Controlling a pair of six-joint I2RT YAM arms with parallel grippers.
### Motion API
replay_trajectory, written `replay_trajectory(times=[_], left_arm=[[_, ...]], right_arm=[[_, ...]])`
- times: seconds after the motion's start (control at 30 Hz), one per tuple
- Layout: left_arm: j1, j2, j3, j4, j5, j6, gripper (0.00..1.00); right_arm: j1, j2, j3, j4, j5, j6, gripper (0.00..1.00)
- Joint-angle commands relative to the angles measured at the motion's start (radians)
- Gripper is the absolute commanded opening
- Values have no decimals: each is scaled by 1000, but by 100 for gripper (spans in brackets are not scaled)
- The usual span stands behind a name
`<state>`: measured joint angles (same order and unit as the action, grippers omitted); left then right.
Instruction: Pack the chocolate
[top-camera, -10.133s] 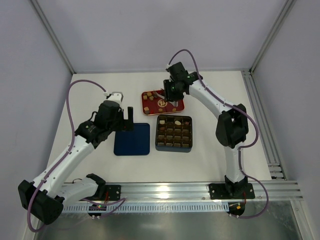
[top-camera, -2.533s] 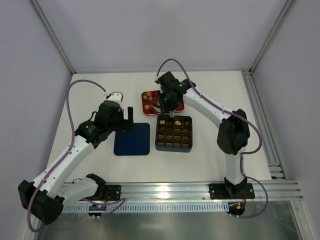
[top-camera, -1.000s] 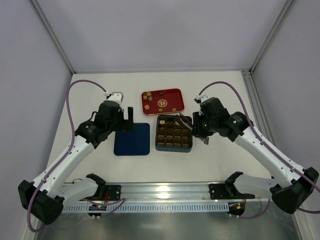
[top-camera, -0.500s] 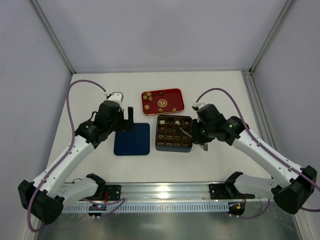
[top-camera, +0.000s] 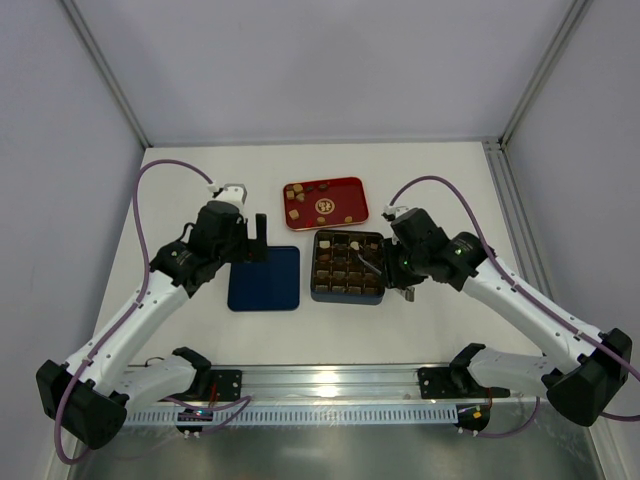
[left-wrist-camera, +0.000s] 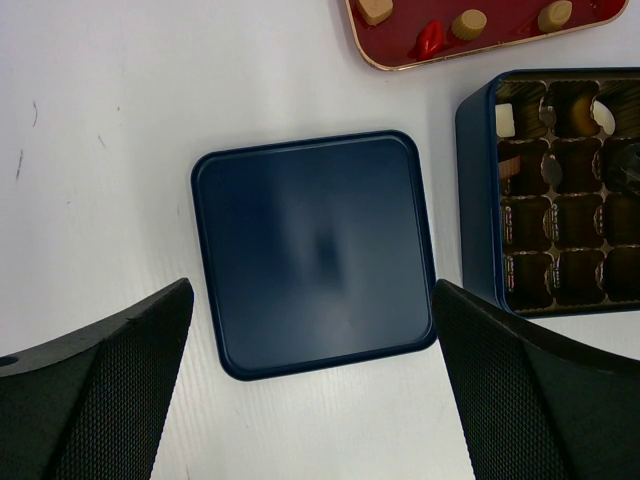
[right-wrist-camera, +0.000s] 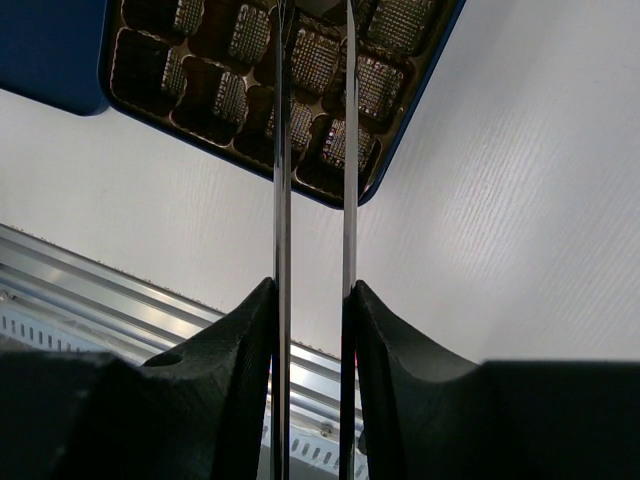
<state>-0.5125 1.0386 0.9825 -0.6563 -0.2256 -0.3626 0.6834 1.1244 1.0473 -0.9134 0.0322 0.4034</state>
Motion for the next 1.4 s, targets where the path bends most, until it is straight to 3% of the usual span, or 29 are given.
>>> replay_trajectory(times=[0.0, 0.53, 0.87, 0.97, 1.37], left_arm=[[-3, -5, 16, 7, 2, -4, 100], [-3, -6, 16, 7, 0, -4, 100], [-3, -6, 16, 7, 0, -2, 100], [-3, -9, 16, 7, 0, -1, 100], [-3, -14, 18, 9, 25, -6, 100]], right_arm=[[8, 2, 19, 28, 17, 8, 38], [10, 0, 40, 24, 21, 6, 41], [-5, 20, 140, 8, 17, -31, 41], [-47, 35, 161, 21, -8, -54, 41], [-434, 201, 261, 180, -107, -115, 41]])
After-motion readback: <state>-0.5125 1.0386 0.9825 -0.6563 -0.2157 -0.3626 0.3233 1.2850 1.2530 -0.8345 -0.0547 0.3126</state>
